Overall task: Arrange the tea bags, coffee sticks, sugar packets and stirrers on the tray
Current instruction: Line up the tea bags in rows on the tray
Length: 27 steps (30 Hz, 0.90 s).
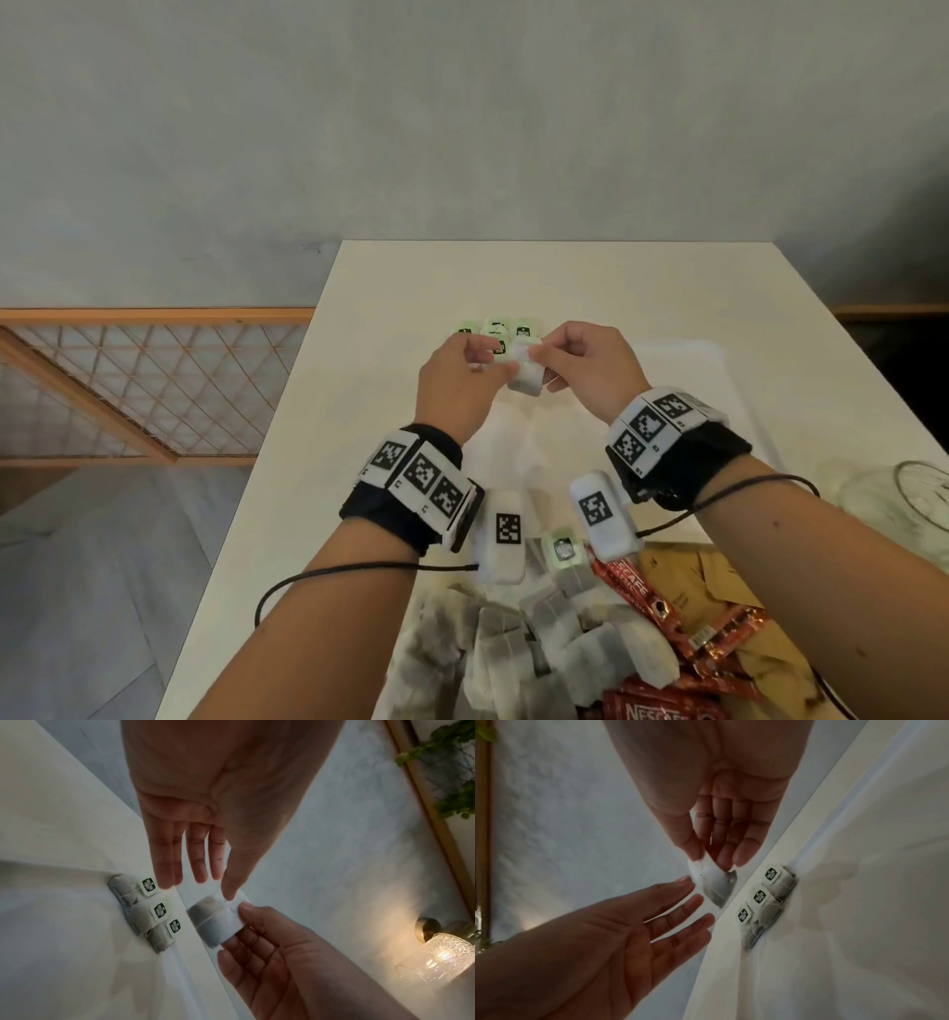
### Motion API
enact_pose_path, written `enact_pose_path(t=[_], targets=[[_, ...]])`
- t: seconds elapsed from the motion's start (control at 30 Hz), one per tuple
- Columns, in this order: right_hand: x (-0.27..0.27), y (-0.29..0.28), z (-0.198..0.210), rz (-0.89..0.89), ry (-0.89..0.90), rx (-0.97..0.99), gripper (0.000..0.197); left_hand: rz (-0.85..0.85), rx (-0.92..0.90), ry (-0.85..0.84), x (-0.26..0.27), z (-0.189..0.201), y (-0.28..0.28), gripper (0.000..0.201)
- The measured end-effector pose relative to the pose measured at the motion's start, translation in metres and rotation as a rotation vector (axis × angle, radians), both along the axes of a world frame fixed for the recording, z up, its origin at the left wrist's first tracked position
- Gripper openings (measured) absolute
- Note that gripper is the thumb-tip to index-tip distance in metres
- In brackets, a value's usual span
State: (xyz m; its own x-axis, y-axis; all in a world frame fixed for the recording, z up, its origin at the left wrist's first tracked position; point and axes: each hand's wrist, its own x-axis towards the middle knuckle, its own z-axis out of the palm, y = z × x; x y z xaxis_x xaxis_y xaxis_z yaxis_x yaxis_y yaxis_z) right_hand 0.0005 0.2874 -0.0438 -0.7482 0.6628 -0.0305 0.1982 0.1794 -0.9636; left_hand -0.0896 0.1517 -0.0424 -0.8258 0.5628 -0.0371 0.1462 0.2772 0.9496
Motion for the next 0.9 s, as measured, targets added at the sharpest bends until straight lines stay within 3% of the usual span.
enact_pose_path(t=[0.3,0.53,0.67,0.9], targets=[[0.010,-0.011,0.010,-0.042,-0.013,0.099,0.012,-0.090,-0.012,0.042,0.020,0.009,0.010,0.023],[0.013,-0.002,0.011,0.010,-0.021,-0.020,0.007,-0.016,-0.018,-0.038,0.008,-0.005,0.020,0.022],[0.010,0.014,0.001,0.004,-0.088,0.047,0.013,-0.073,0.012,-0.151,0.002,-0.012,0.023,0.015],[-0.004,0.028,-0.029,0.080,-0.219,-0.053,0.005,-0.121,-0.114,-0.130,-0.011,-0.028,0.025,0.010]])
